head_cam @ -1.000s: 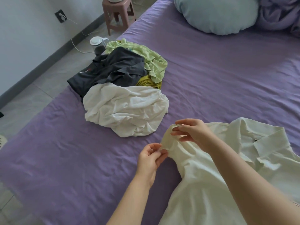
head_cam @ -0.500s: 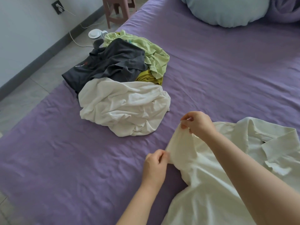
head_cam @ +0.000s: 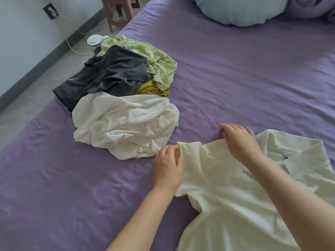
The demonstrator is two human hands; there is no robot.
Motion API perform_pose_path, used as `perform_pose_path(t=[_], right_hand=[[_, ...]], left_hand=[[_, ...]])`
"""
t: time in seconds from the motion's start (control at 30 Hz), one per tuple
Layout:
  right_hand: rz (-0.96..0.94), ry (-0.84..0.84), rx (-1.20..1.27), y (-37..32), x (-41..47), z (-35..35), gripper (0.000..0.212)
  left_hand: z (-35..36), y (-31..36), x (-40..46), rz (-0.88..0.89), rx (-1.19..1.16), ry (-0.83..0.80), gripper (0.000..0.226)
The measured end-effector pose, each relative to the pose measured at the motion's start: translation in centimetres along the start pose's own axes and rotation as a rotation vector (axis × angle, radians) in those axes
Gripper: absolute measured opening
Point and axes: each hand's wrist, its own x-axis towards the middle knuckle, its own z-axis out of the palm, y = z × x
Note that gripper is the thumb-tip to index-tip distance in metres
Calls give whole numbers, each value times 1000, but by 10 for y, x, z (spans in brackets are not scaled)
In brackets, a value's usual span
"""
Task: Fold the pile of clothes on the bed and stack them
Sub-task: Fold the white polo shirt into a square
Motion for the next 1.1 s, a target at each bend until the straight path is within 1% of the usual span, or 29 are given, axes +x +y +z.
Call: perform_pose_path(t=[0.03,0.1,0.13,0.17,0.2,0.23,0.3,0.33,0.37,0.43,0.47,0.53,0.57,0.63,0.67,0.7,0.73,0.77,0.8,0.87,0.9,0.93,1.0,1.03,1.07,1.1], right_hand=[[0,-54,-55,14,-4,-5,37],[-50,-146,-220,31,-10,-9,41],[-84,-170,-314,36,-11,-12,40],[-110,-169,-393,40,-12,-14,37],[-119,-141,-452,43,-10,-17,31],[-104,-75,-458,44,-9,-21,25],[-20,100,-386,45,-3,-28,17],[11,158,-357,42,-1,-29,10],[18,178,-359,38,-1,-28,12],[12,142,-314,22,-16,-18,37],[-2,153,-260,12,-31,-13,42],[-19,179,-159,-6,-75,2,42],[-36,180,-121,-12,-102,14,40],[-71,133,-80,-24,-158,41,37],[-99,71,-70,-30,-185,53,42],[-150,23,-77,-32,-210,65,47],[-185,-12,-92,-30,-232,75,52],[-182,-26,-107,-26,-251,82,57],[-121,-42,-115,-21,-267,83,61],[87,-83,-81,-16,-290,79,66],[126,-111,-67,-18,-300,78,66],[86,-141,-81,-21,-309,79,61],[-124,-161,-141,-26,-329,86,52],[-165,-160,-156,-25,-338,88,49],[-116,-149,-146,-23,-346,88,47],[-13,-154,-117,-21,-354,86,51]], left_hand=[[6,8,13,40,23,-62,36],[16,18,39,35,176,-197,49],[19,19,49,26,281,-236,48],[19,18,56,30,371,-224,39],[17,17,60,37,451,-176,28],[15,15,63,42,491,-94,21],[13,14,68,39,490,51,15],[14,14,69,50,491,75,15],[15,15,68,63,512,71,16],[18,15,61,81,536,56,23],[20,15,53,87,527,63,31],[20,16,26,93,454,93,49],[20,14,8,89,389,123,54],[20,5,-30,31,213,177,54],[18,0,-51,-40,97,155,48],[16,-5,-70,-135,-16,97,37],[14,-11,-89,-232,-94,21,27],[12,-17,-107,-302,-111,-51,22],[12,-24,-123,-336,-79,-110,22],[10,-34,-152,-367,24,-224,28],[8,-36,-166,-375,68,-275,29],[7,-38,-178,-381,94,-316,31],[3,-41,-200,-385,152,-373,35],[-1,-41,-210,-390,187,-395,37],[-4,-43,-219,-395,228,-416,34],[-9,-44,-228,-402,273,-446,28]])
